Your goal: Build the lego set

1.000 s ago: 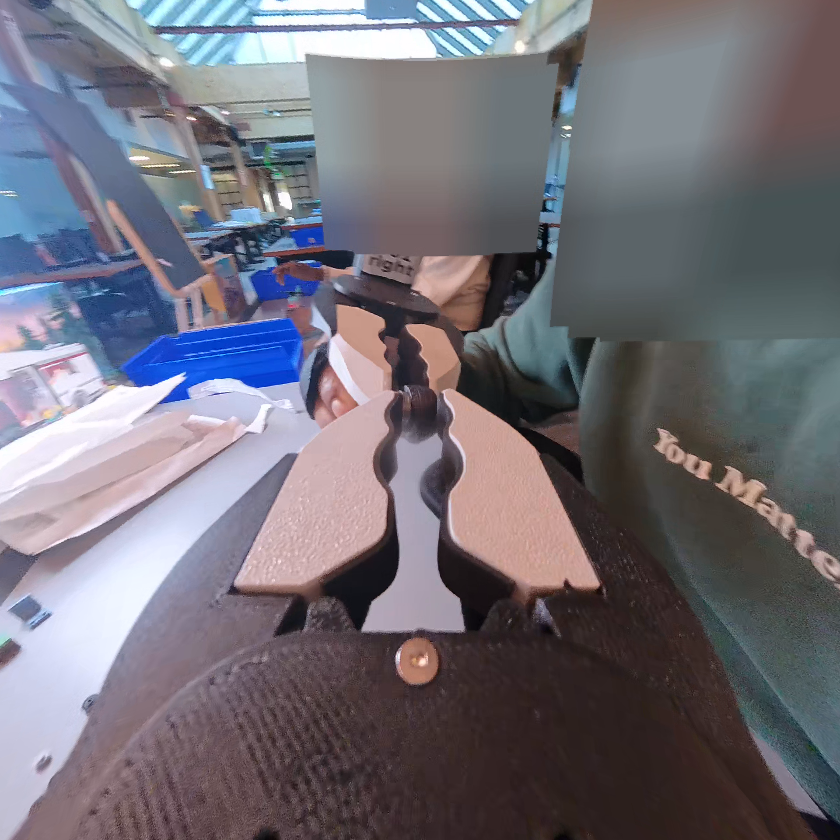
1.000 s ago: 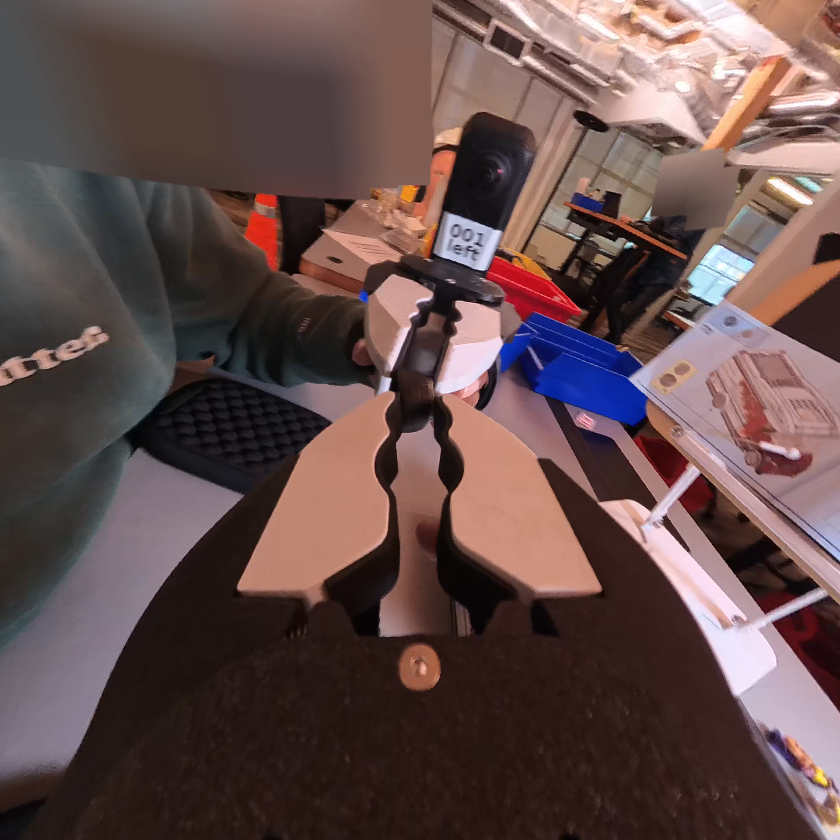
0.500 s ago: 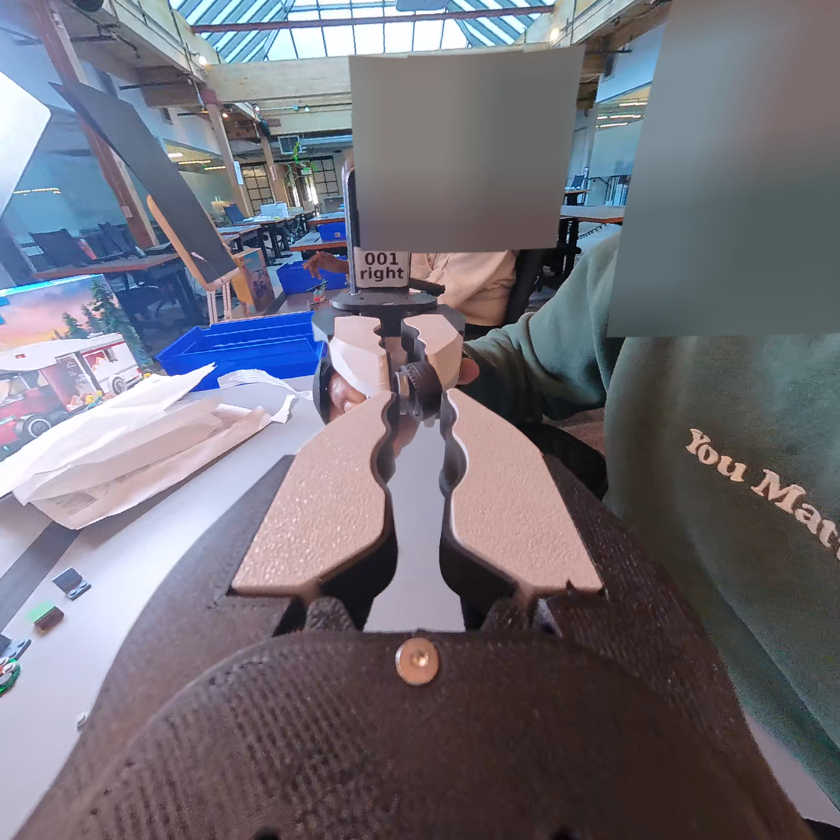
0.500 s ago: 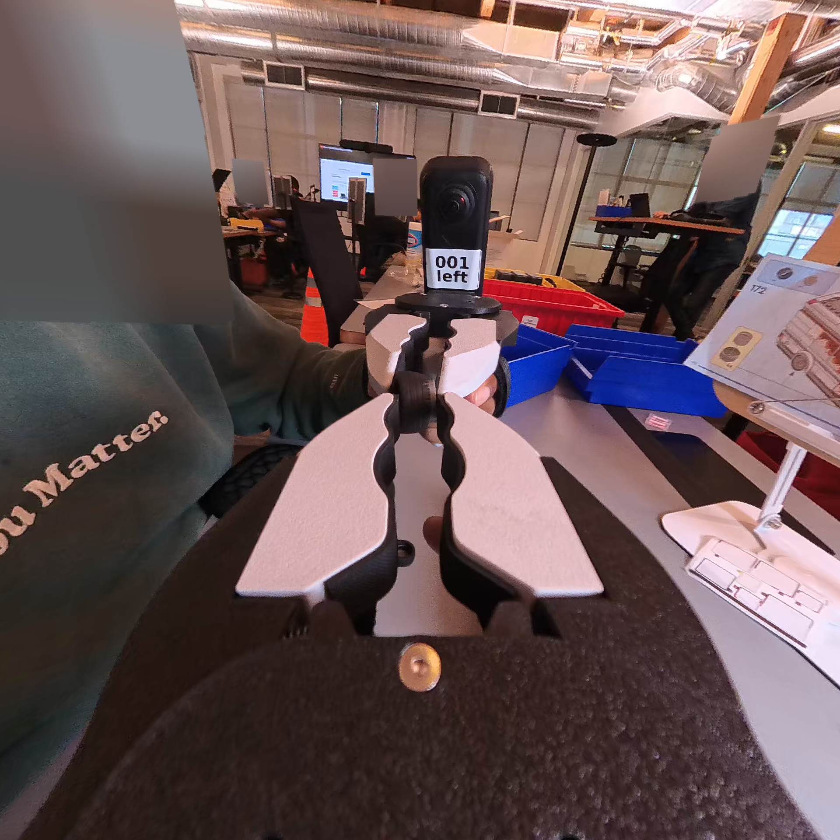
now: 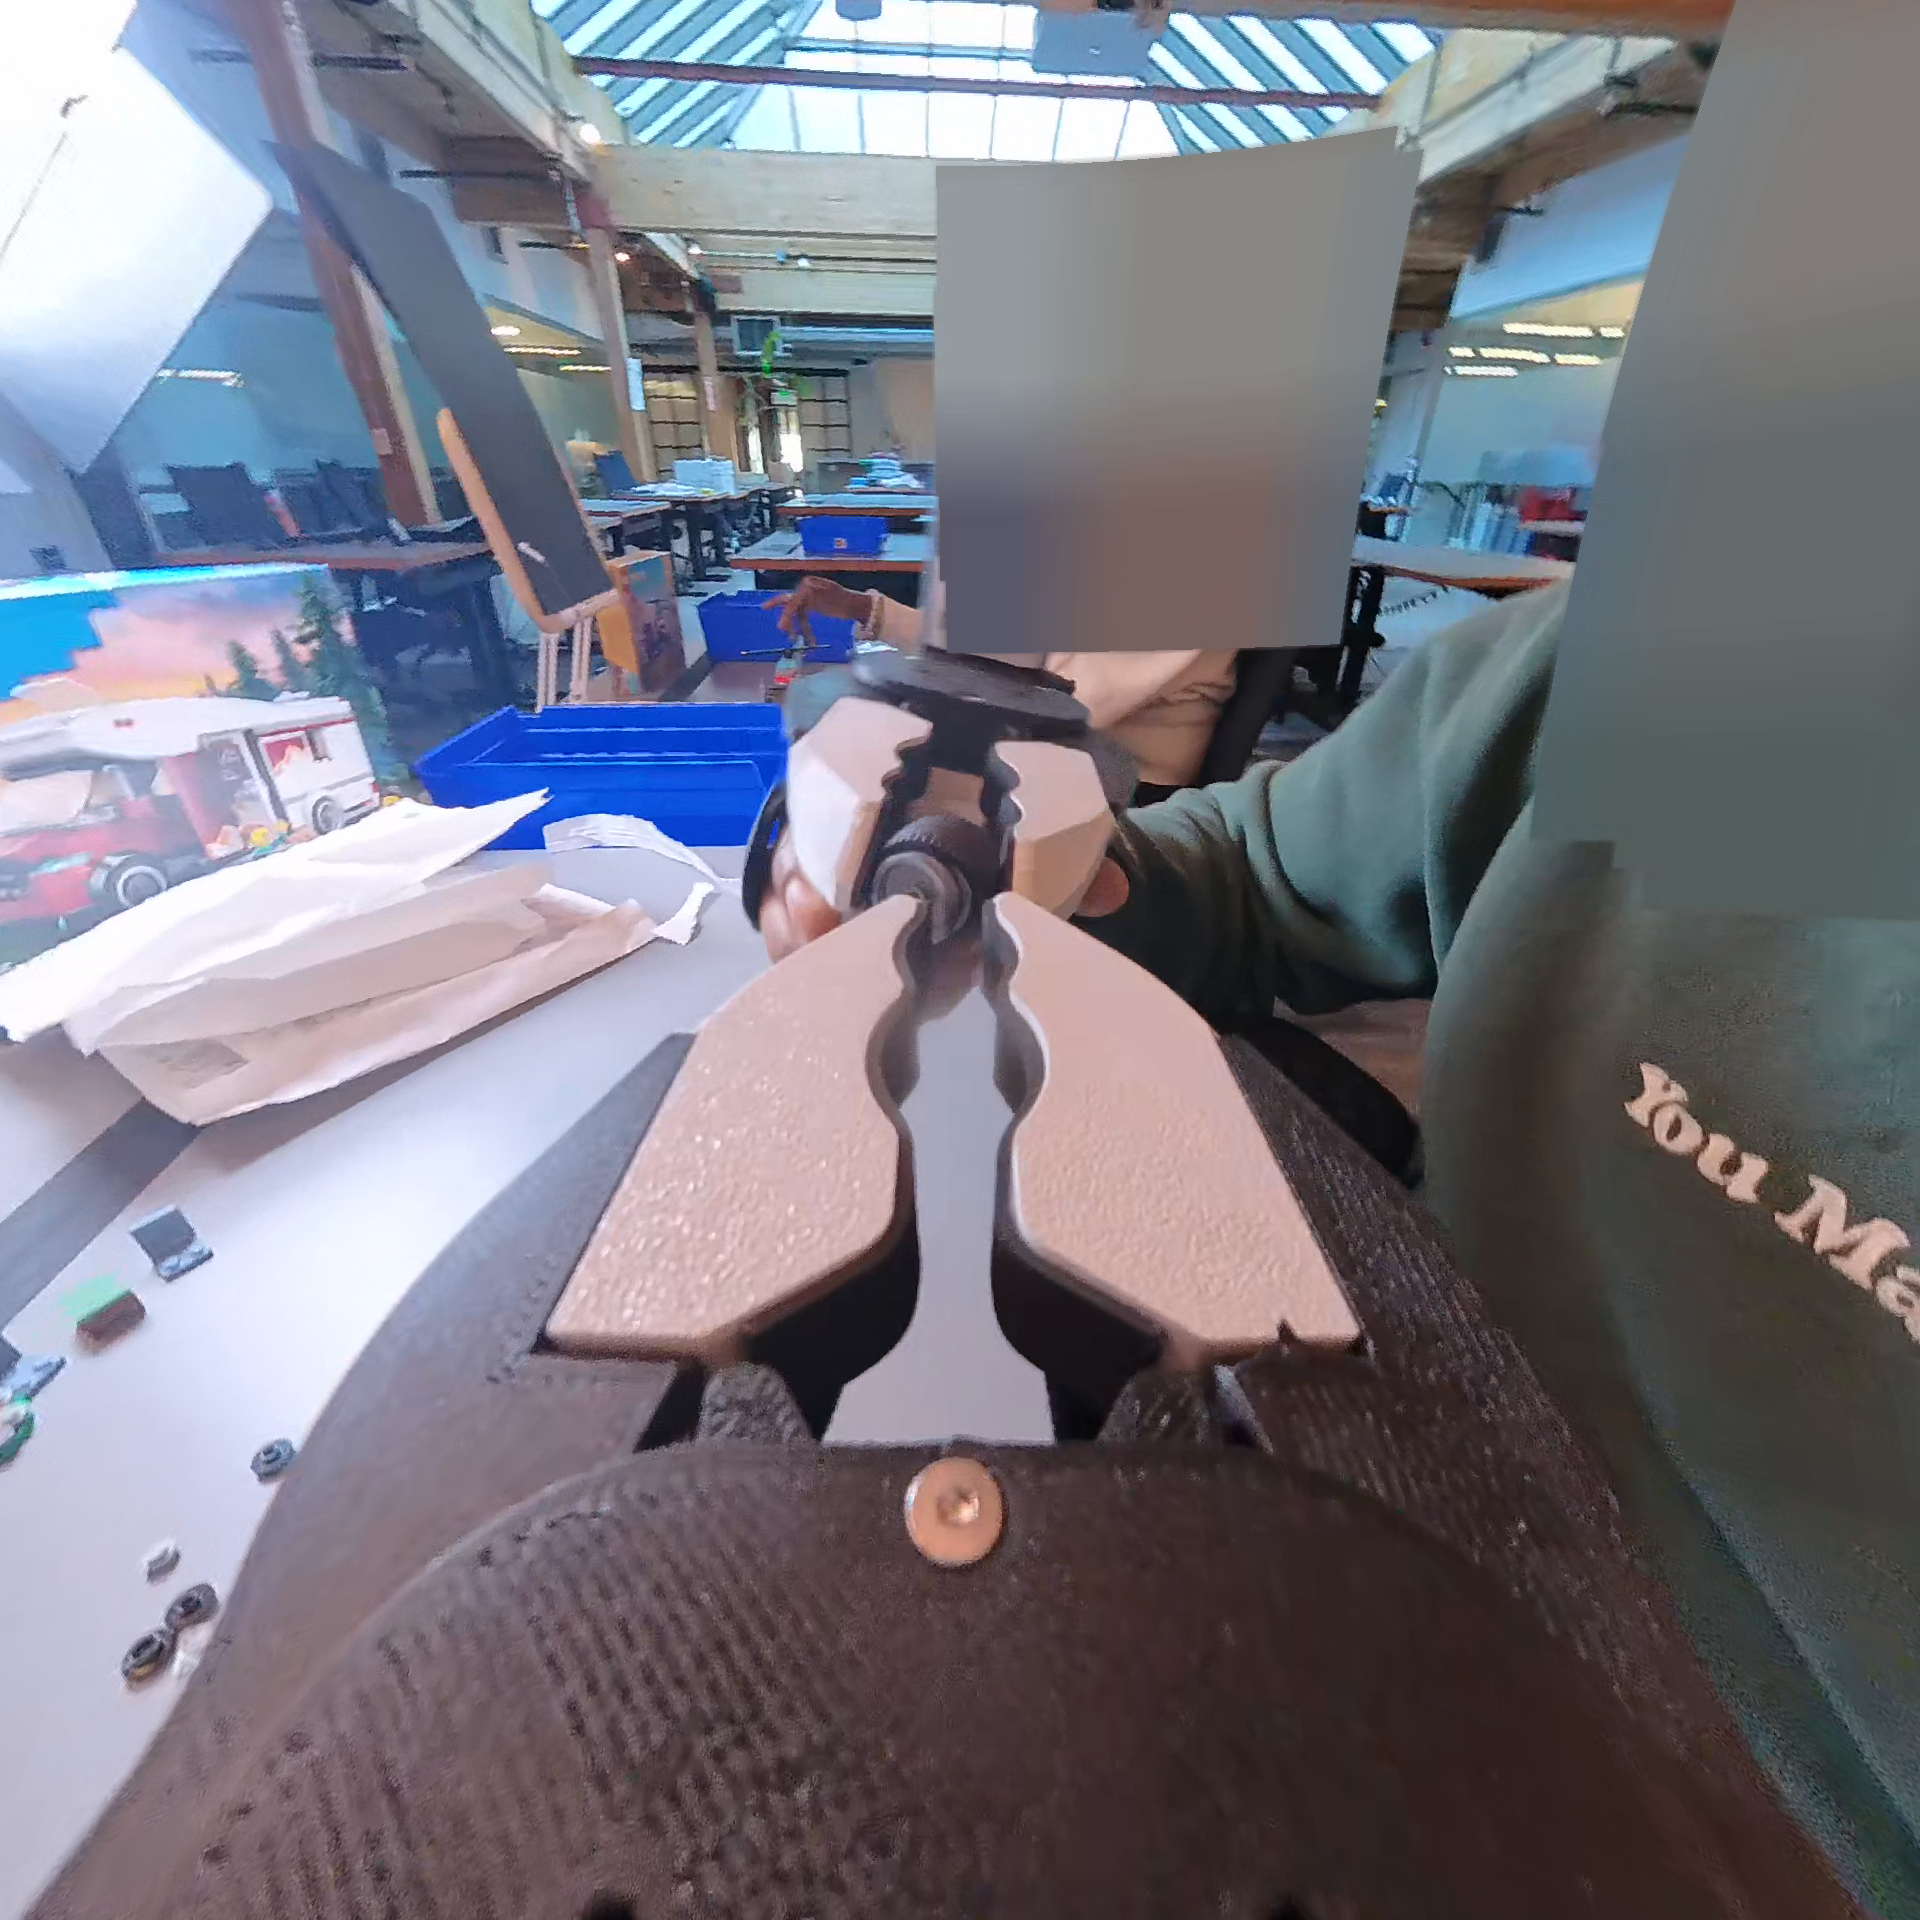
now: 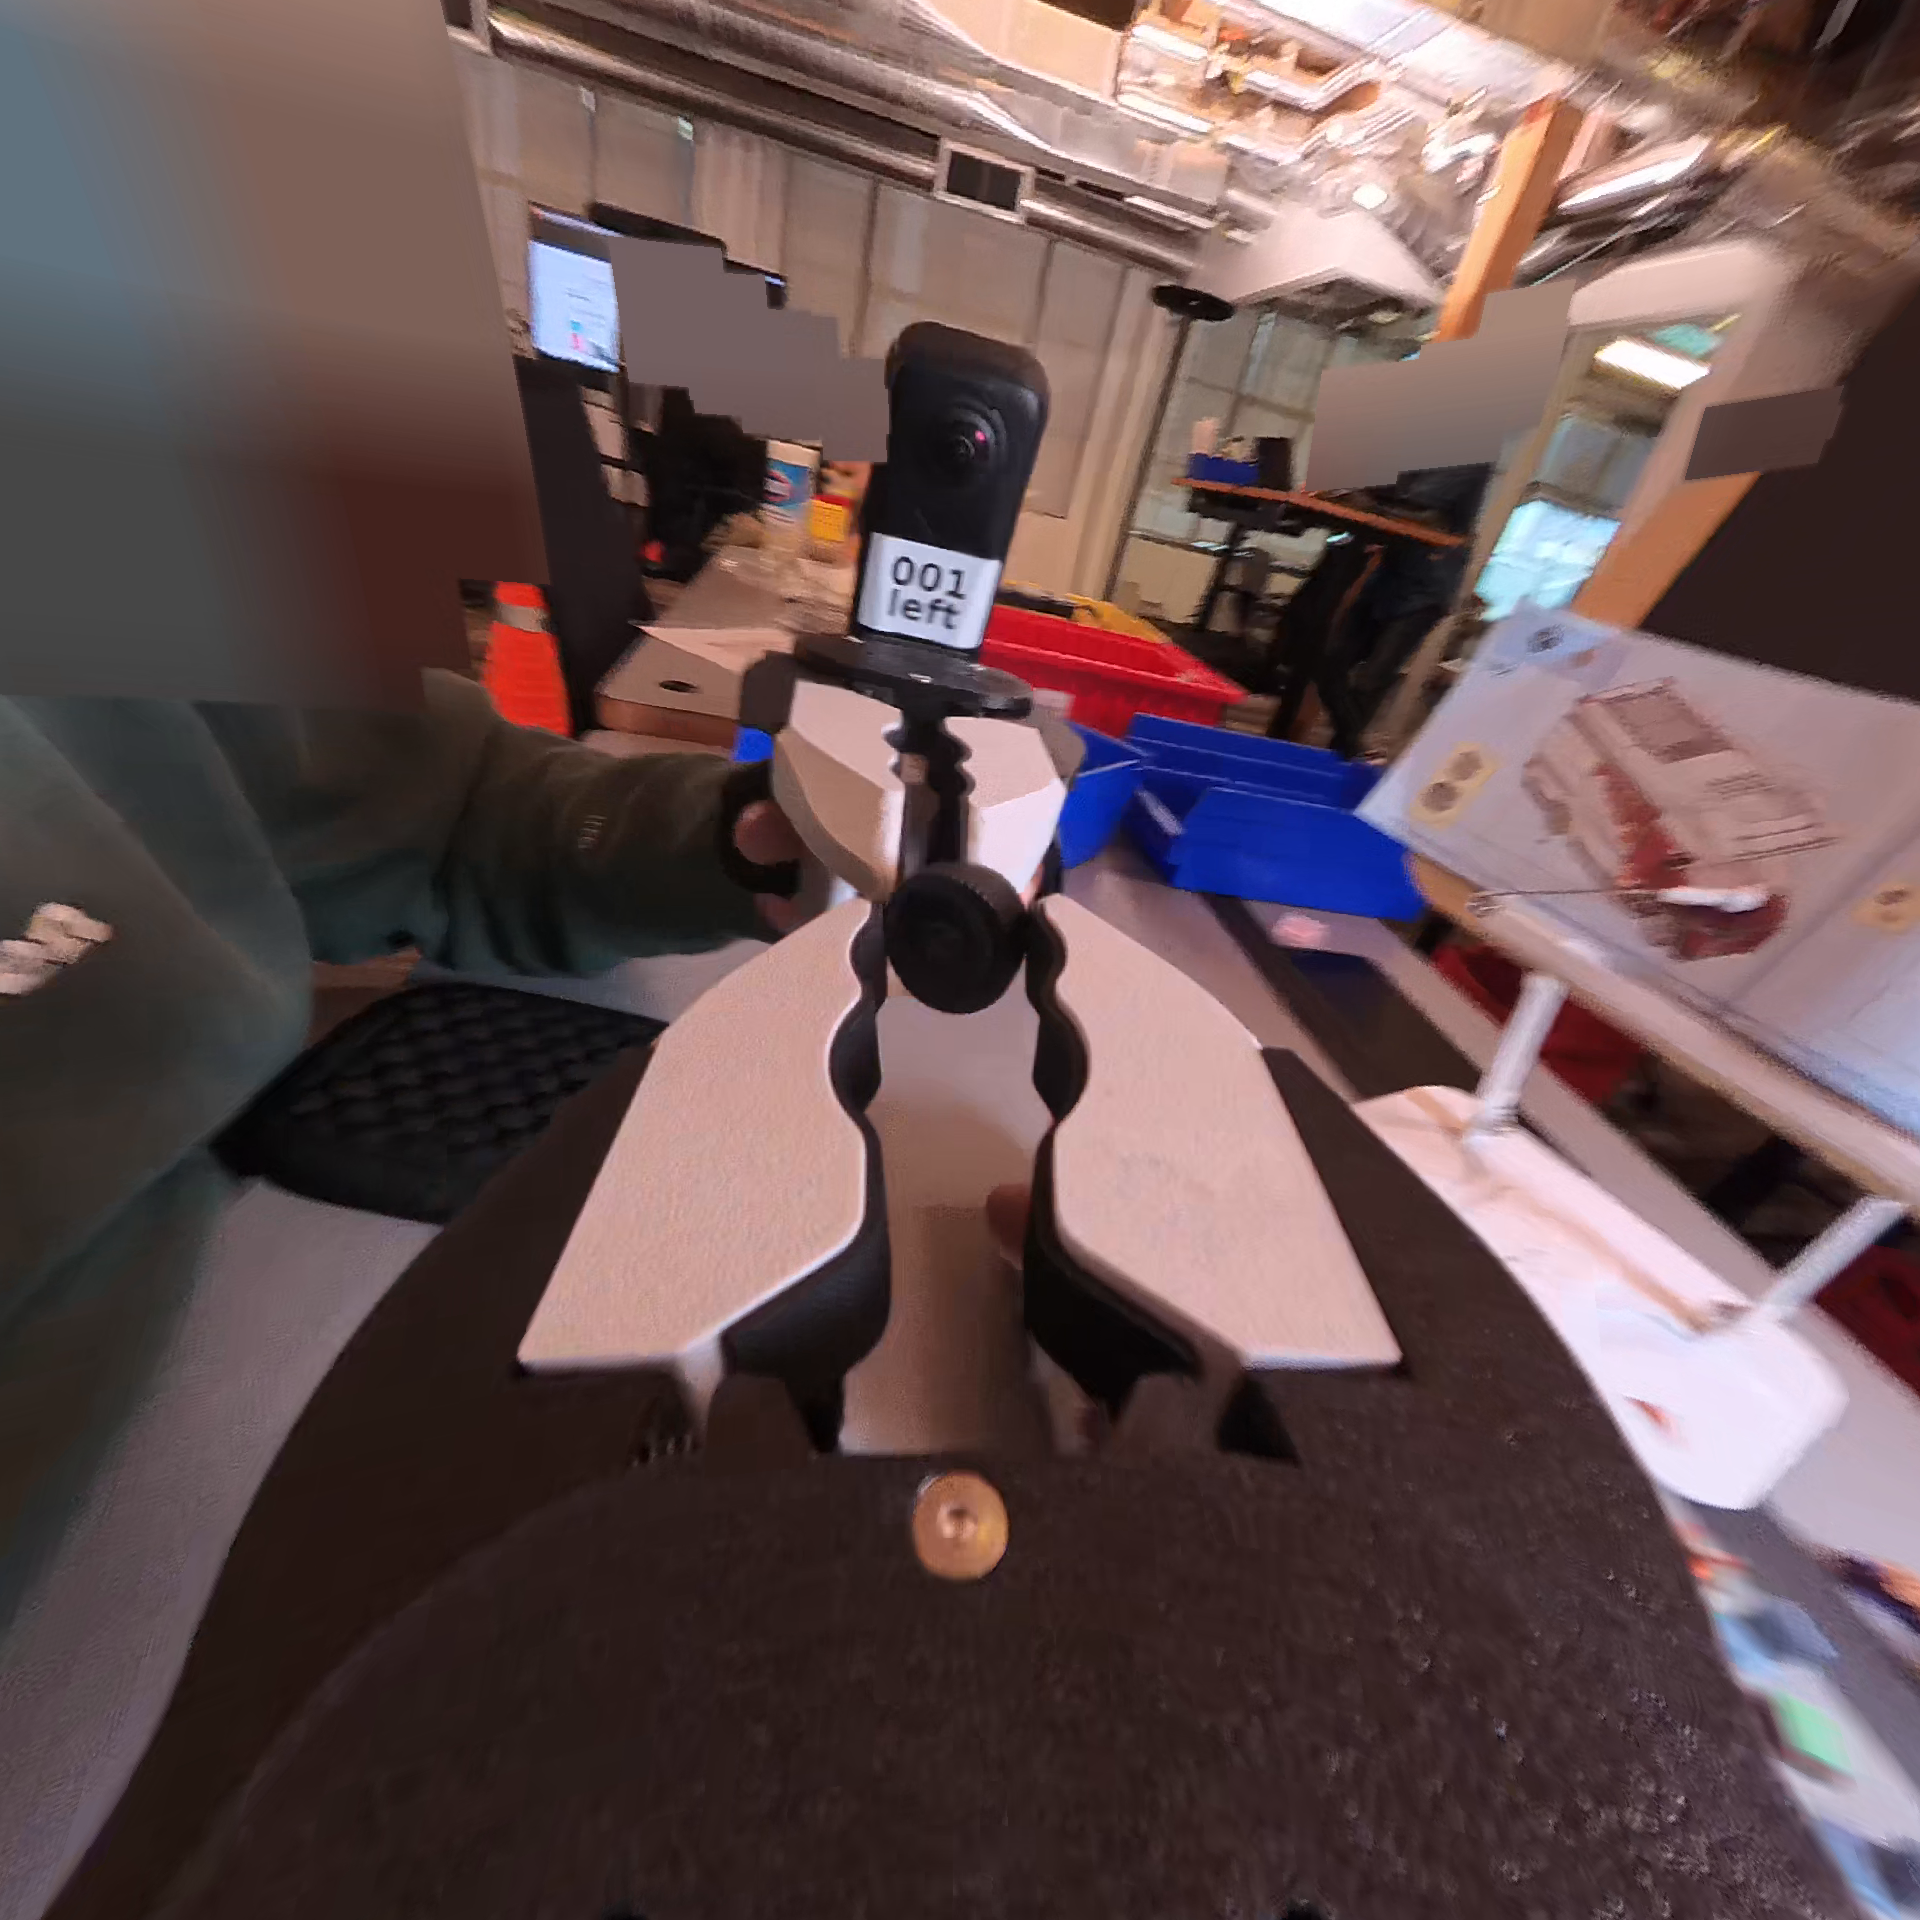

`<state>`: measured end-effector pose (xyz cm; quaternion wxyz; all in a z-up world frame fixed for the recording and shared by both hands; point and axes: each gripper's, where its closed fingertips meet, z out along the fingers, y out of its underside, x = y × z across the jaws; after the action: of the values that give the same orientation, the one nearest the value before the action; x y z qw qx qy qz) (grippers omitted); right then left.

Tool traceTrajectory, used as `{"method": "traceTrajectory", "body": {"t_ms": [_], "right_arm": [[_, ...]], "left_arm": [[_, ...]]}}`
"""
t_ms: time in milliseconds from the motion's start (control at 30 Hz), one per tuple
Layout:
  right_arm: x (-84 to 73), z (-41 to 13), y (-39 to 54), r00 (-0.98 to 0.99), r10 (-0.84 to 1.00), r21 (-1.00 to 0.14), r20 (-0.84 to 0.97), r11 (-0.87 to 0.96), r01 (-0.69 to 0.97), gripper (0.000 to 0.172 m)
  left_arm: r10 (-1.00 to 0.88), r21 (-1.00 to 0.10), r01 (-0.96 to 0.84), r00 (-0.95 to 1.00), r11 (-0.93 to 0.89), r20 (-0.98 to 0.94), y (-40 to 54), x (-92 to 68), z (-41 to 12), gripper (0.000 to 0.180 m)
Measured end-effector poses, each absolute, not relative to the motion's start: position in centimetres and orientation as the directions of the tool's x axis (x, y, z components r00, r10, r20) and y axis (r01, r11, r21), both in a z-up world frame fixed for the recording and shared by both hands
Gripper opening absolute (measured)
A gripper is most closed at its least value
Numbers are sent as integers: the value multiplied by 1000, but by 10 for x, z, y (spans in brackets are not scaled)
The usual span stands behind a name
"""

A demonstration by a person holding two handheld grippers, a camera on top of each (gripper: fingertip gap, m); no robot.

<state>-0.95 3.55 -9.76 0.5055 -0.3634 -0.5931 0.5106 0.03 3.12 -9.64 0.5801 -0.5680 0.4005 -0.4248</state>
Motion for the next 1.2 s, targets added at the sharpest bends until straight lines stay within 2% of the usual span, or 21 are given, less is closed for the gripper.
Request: {"method": "traceTrajectory", "body": {"t_ms": [67,167,400,533,600,700,767,833,900,1000,1100,1200], "right_arm": [[-11,-96,43,-101,921,-926,376,369,-78,25],[-13,-97,43,-11,854,-853,521,520,-37,25],[-17,-97,50,168,651,-668,740,740,73,24],[-19,-99,48,180,549,-573,816,807,140,24],[-18,-98,45,169,538,-561,826,816,142,25],[-17,-95,38,91,696,-701,712,711,54,25],[-12,-88,31,-34,854,-855,518,517,-52,26],[-7,-81,29,-165,943,-955,289,272,-115,28],[-7,-80,31,-248,959,-987,137,111,-118,31],[-8,-84,23,-344,938,-993,46,7,-114,28],[-10,-85,14,-392,920,-992,9,-42,-121,22],[-10,-88,12,-377,925,-993,53,8,-119,20]], "left_arm": [[-938,-998,56,340,-43,59,36,-3,-95,17],[-939,-996,66,337,-52,71,35,0,-94,19],[-888,-1000,-8,459,-20,14,44,0,-98,25],[-882,-999,-53,471,-10,-16,44,-2,-101,18],[-897,-999,-28,441,-29,14,42,0,-101,18],[-927,-998,60,371,-28,48,38,-1,-96,17],[-951,-985,173,297,-29,80,32,-2,-87,17],[-966,-963,268,244,-21,89,27,-7,-78,17],[-976,-946,325,205,-5,75,22,-9,-74,17],[-982,-928,371,182,23,48,16,-7,-73,17],[-985,-926,375,173,43,24,13,-3,-77,16],[-987,-917,396,158,56,8,11,-3,-79,17]]}}
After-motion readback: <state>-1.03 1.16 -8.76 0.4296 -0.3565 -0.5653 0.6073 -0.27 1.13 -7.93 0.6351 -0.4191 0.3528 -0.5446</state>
